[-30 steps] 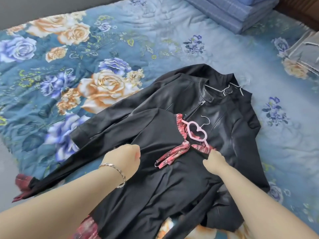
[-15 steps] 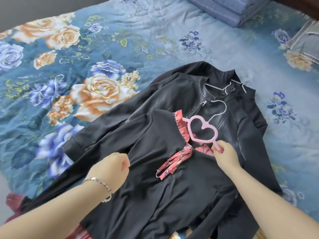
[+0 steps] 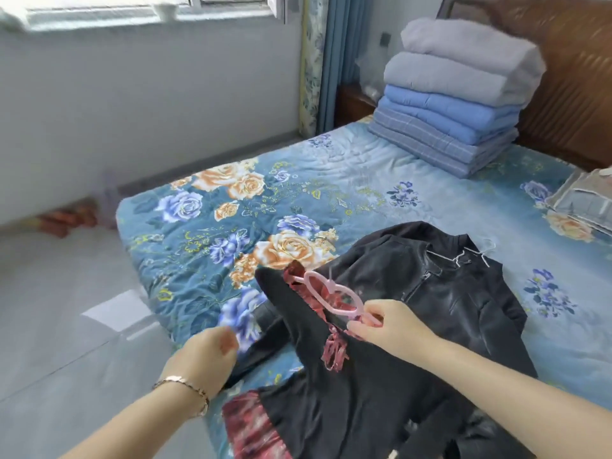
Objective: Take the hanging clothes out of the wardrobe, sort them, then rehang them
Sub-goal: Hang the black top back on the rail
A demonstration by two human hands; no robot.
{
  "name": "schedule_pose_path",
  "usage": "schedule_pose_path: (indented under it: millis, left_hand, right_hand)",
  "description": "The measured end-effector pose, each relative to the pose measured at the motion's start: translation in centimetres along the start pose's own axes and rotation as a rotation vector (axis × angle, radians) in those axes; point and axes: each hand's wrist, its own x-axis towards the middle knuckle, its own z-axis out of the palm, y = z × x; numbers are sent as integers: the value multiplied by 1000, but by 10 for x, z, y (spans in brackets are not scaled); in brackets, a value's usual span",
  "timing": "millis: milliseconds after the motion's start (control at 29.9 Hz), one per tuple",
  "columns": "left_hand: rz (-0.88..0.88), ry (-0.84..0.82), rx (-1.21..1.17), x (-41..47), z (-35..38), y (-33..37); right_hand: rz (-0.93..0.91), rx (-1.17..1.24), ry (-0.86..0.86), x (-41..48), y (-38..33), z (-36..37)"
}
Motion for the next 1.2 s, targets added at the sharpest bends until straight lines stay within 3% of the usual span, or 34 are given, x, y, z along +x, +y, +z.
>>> schedule_pose_path:
  millis: [268, 602, 904, 1205]
  left_hand:
    - [-103, 247, 39, -146, -159, -105]
    - [-518, 546, 14, -374, -277, -248]
    - [-1045, 870, -39, -585, -275, -275]
    - [-1439, 995, -6, -750, -244, -242]
  right_hand:
    - [-368, -117, -168, -85, -242, 52]
    - [-820, -241, -433, -206, -489, 138]
    - [-1242, -244, -761, -339, -611, 195]
    - [-1459, -203, -939, -474, -690, 232]
